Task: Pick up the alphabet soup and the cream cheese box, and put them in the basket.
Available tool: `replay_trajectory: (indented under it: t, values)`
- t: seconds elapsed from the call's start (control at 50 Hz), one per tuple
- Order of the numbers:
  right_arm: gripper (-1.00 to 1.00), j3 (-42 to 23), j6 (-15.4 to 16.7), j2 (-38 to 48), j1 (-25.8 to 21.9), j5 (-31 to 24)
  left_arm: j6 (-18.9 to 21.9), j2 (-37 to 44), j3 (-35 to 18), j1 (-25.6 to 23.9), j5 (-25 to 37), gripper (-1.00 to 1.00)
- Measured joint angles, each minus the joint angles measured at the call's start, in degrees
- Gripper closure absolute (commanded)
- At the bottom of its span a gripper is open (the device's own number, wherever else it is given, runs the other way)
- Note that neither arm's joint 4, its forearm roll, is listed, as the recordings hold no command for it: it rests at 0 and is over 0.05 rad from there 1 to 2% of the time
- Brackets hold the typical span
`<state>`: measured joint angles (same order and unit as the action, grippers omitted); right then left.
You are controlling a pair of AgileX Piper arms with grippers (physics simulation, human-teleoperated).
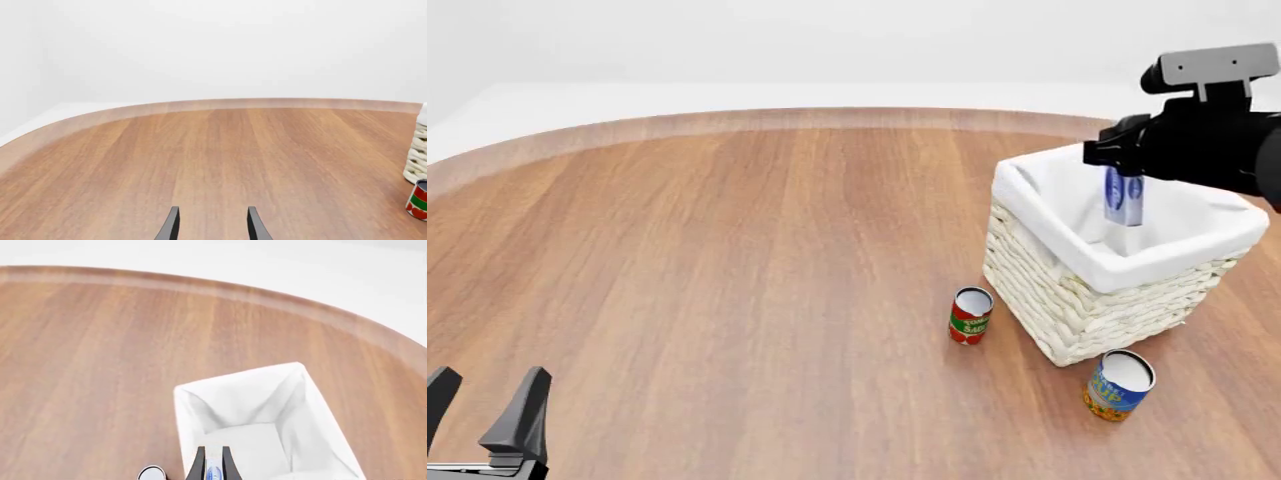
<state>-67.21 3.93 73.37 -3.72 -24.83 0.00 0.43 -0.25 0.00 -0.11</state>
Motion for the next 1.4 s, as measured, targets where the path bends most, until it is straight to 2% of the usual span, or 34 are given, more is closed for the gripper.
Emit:
replay_trajectory:
  t: [0.9,1.4]
  values:
    - [1.00,3.1,1.1,3.6,3.1,2.5,0.0,0.0,0.0,0.0,0.0,-1.00]
    - [1.00,1.9,1.4,8.7,4.4,5.0,0.0,0.0,0.0,0.0,0.0,-1.00]
